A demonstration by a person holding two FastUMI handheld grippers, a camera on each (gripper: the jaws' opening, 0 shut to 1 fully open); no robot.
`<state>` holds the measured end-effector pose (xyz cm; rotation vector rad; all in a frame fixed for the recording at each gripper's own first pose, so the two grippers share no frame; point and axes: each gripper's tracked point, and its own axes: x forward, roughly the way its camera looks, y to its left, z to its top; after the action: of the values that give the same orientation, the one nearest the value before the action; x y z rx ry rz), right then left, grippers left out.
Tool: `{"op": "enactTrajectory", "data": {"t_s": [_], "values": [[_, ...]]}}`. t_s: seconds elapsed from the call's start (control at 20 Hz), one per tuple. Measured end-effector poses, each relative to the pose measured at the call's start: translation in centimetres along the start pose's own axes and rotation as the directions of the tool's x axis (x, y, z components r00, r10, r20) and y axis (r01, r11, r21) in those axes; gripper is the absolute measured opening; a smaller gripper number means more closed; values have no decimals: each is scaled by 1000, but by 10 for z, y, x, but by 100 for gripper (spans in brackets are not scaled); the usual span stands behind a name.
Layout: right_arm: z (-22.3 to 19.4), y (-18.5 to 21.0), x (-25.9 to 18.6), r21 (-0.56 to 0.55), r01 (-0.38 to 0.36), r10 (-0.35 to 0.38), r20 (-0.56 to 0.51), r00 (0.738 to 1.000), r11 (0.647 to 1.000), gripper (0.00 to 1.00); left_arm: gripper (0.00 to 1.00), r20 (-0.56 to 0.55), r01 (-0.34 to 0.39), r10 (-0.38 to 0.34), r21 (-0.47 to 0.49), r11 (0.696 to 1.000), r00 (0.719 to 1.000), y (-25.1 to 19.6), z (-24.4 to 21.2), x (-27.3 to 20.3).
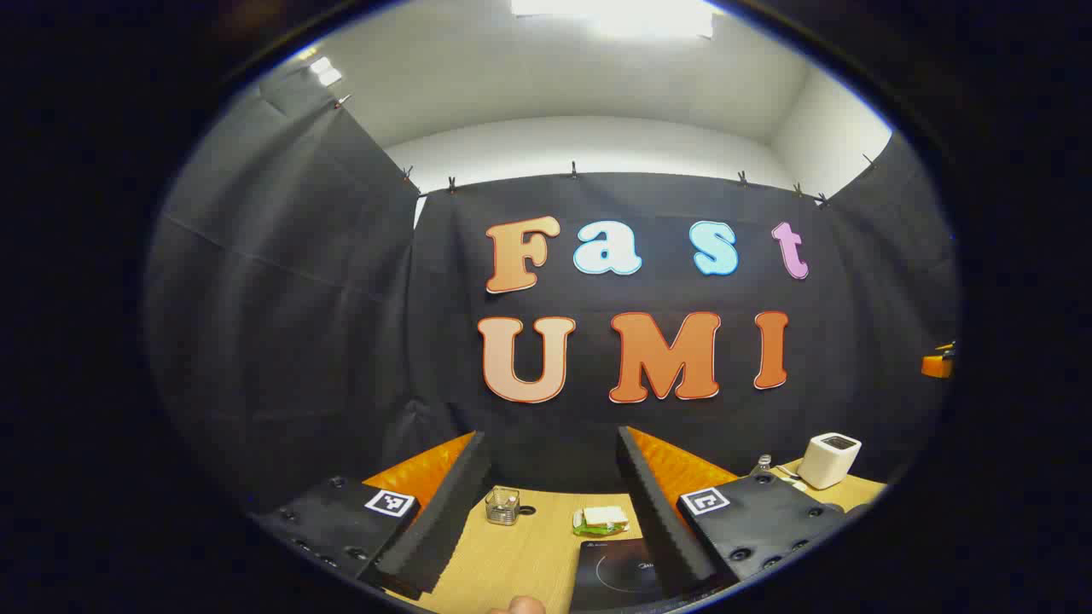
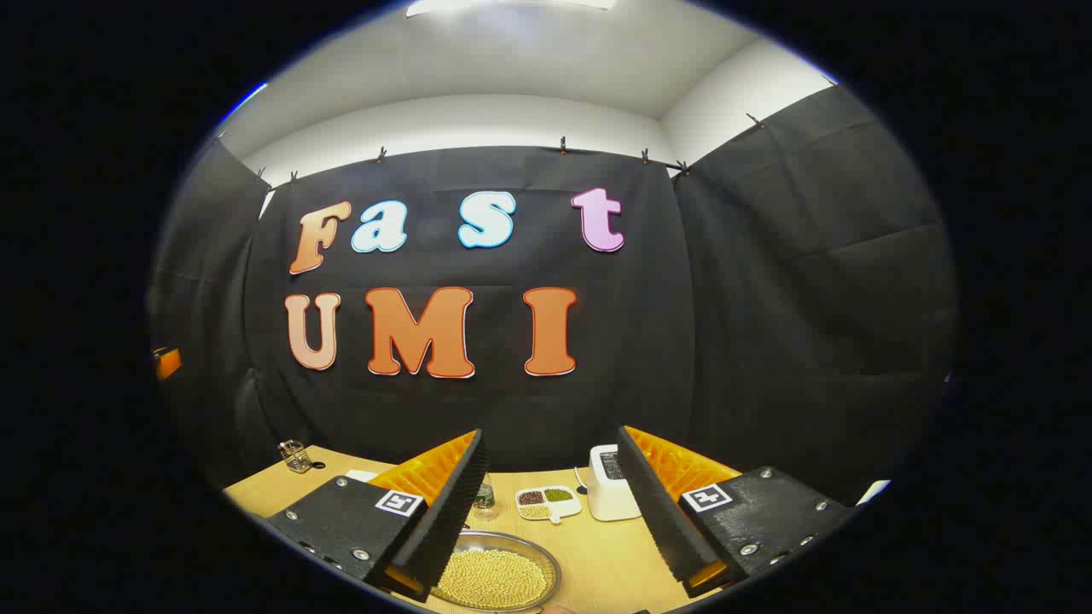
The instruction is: First push the handle of the pot to place it horizontally, then grasp the pot with both hands and set it on the induction cooktop.
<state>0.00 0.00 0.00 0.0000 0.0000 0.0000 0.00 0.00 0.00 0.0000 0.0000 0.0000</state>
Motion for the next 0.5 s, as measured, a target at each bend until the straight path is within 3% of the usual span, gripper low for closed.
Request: {"op": "enactTrajectory", "data": {"t_s": [0.5], "values": [[-1, 0, 3, 4, -3, 3, -16, 1000, 1000, 95, 98, 3, -8, 8, 5, 1000, 1000, 2, 4, 1]]}}
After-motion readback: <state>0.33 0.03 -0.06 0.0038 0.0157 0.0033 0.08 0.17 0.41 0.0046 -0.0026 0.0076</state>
